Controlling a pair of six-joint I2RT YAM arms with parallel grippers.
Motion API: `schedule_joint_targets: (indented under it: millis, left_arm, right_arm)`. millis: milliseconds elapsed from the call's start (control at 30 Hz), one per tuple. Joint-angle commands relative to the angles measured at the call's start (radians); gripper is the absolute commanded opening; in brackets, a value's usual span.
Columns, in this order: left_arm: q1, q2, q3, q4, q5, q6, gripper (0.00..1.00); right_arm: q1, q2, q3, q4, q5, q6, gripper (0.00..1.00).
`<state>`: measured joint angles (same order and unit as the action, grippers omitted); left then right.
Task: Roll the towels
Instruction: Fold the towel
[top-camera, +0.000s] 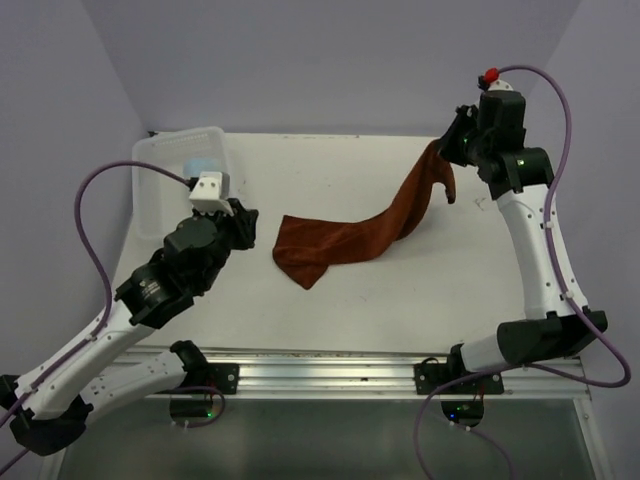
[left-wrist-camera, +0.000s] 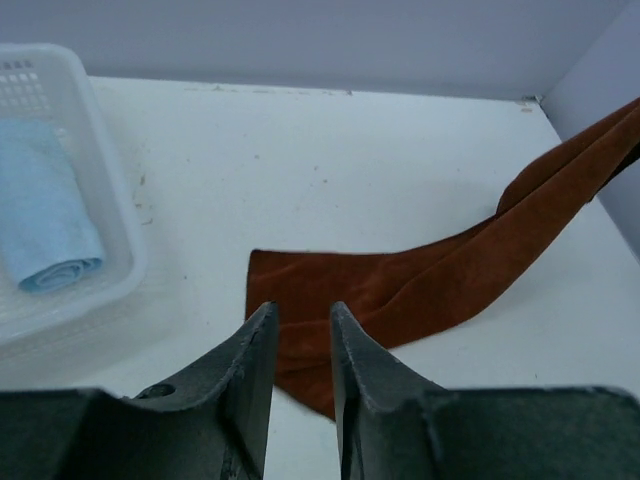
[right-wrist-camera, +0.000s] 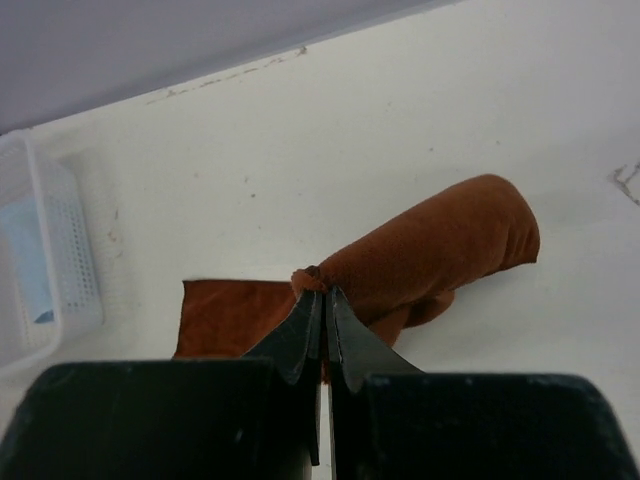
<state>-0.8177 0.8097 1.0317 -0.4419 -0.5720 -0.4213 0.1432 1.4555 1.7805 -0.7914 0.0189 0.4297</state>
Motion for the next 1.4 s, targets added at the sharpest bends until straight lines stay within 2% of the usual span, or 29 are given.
schedule_joint_targets:
  millis: [0, 133, 300, 433, 467, 533, 600, 733, 867, 1000, 1067, 1133, 1233, 1367]
  left_arm:
    - [0.003, 0.078, -0.082, 0.075, 0.121, 0.009, 0.33]
    - [0.002, 0.167, -0.159, 0.182, 0.222, 0.003, 0.42]
    - [0.003, 0.311, -0.177, 0.278, 0.221, 0.022, 0.59]
    - [0.018, 0.501, -0.069, 0.336, 0.219, 0.064, 0.71]
    - [0.041, 0.598, 0.008, 0.332, 0.231, 0.087, 0.73]
    - [0.081, 0.742, 0.127, 0.293, 0.262, 0.102, 0.73]
    - [0.132, 0.814, 0.175, 0.298, 0.277, 0.133, 0.72]
    - [0.236, 0.968, 0.244, 0.357, 0.441, 0.124, 0.65]
    - [0.298, 1.052, 0.292, 0.382, 0.514, 0.113, 0.62]
    - [0.305, 1.102, 0.304, 0.425, 0.564, 0.125, 0.68]
    - [0.310, 1.131, 0.318, 0.465, 0.567, 0.124, 0.68]
    - [0.315, 1.160, 0.324, 0.500, 0.630, 0.125, 0.68]
    - [0.328, 1.215, 0.365, 0.505, 0.696, 0.127, 0.68]
    - [0.360, 1.240, 0.380, 0.499, 0.715, 0.134, 0.68]
  right_arm:
    - [-0.001, -0.063, -0.078, -0.040, 0.111, -0.068, 0.00]
    - [-0.017, -0.104, -0.214, -0.026, 0.200, -0.066, 0.00]
    - [-0.051, -0.106, -0.340, 0.014, 0.197, -0.055, 0.00]
    - [-0.057, -0.084, -0.383, 0.050, 0.177, -0.040, 0.00]
    - [-0.059, -0.080, -0.394, 0.055, 0.170, -0.039, 0.00]
    - [-0.071, -0.069, -0.417, 0.063, 0.156, -0.039, 0.00]
    - [-0.092, -0.066, -0.432, 0.069, 0.133, -0.039, 0.00]
    - [-0.126, -0.070, -0.470, 0.087, 0.115, -0.037, 0.00]
    - [-0.137, -0.058, -0.478, 0.096, 0.102, -0.037, 0.00]
    - [-0.139, -0.032, -0.472, 0.107, 0.084, -0.031, 0.00]
    - [-0.139, -0.023, -0.472, 0.110, 0.075, -0.029, 0.00]
    - [-0.139, -0.015, -0.478, 0.116, 0.072, -0.029, 0.00]
    - [-0.139, -0.009, -0.483, 0.123, 0.069, -0.032, 0.00]
    - [-0.139, -0.007, -0.492, 0.129, 0.076, -0.042, 0.00]
